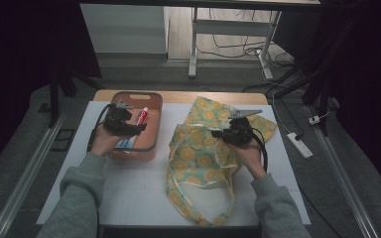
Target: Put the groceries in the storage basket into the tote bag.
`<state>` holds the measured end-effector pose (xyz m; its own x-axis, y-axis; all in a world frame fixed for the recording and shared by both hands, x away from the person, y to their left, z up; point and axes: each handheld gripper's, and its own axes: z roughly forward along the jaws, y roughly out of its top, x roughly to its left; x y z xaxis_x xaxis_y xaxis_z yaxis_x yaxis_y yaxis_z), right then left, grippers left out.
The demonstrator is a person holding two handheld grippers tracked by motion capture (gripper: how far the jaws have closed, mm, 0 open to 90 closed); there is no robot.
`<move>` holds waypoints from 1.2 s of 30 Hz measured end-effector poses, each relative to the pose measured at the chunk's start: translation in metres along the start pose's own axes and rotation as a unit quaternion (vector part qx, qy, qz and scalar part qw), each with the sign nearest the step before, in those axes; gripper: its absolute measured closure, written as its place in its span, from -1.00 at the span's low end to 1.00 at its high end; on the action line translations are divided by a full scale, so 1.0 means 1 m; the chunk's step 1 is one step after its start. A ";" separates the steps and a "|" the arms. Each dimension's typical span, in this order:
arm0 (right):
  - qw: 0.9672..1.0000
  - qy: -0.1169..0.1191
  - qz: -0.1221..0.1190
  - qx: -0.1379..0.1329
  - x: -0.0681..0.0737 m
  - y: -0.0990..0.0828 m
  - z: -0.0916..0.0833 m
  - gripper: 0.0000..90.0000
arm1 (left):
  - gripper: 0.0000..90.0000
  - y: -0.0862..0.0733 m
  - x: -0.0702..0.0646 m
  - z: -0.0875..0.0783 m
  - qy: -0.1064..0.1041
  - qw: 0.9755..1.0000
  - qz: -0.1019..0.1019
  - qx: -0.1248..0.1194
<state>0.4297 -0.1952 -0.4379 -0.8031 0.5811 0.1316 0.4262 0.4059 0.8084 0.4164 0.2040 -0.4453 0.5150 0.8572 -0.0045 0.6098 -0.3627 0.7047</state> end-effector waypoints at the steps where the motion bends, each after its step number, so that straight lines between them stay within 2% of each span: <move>1: 1.000 0.002 0.002 -0.001 0.000 0.000 0.000 0.97 | -0.41 0.000 0.001 0.001 0.003 1.000 -0.001 0.003; 5: 1.000 0.007 0.002 0.001 0.002 0.000 0.001 0.97 | -0.41 0.005 0.005 0.006 0.014 1.000 -0.008 0.016; 8: 1.000 0.013 0.004 -0.002 0.000 0.000 0.000 0.97 | -0.42 0.012 0.010 0.013 0.021 0.999 -0.015 0.035; 11: 1.000 0.015 0.001 0.000 -0.001 0.000 0.000 0.97 | -0.43 0.021 0.014 0.025 0.032 0.997 -0.020 0.062; 16: 1.000 0.011 -0.004 0.000 -0.001 0.002 -0.004 0.97 | -0.43 0.026 0.023 0.049 0.047 0.992 -0.028 0.110; 21: 1.000 0.011 -0.006 -0.001 0.000 0.002 -0.006 0.97 | -0.42 0.022 0.031 0.067 0.037 0.989 -0.049 0.131; 24: 1.000 0.012 -0.005 0.001 0.001 0.002 -0.005 0.97 | -0.41 0.020 0.033 0.075 0.044 0.988 -0.053 0.139; 27: 1.000 0.013 -0.006 0.003 0.001 0.002 -0.004 0.97 | -0.42 0.019 0.033 0.080 0.043 0.987 -0.055 0.142; 30: 1.000 0.013 -0.007 0.009 0.002 0.002 -0.004 0.97 | -0.42 0.018 0.035 0.086 0.046 0.986 -0.062 0.150; 34: 1.000 0.012 -0.008 0.010 0.003 0.001 -0.004 0.97 | -0.43 0.013 0.038 0.096 0.041 0.982 -0.069 0.170; 36: 1.000 0.011 -0.008 0.009 0.002 0.001 -0.005 0.97 | -0.42 0.012 0.038 0.098 0.030 0.982 -0.067 0.172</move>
<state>0.4266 -0.1972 -0.4341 -0.8187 0.5588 0.1320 0.4211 0.4282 0.7996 0.5027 0.1962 -0.5065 0.3863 0.9218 -0.0327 0.8427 -0.3384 0.4188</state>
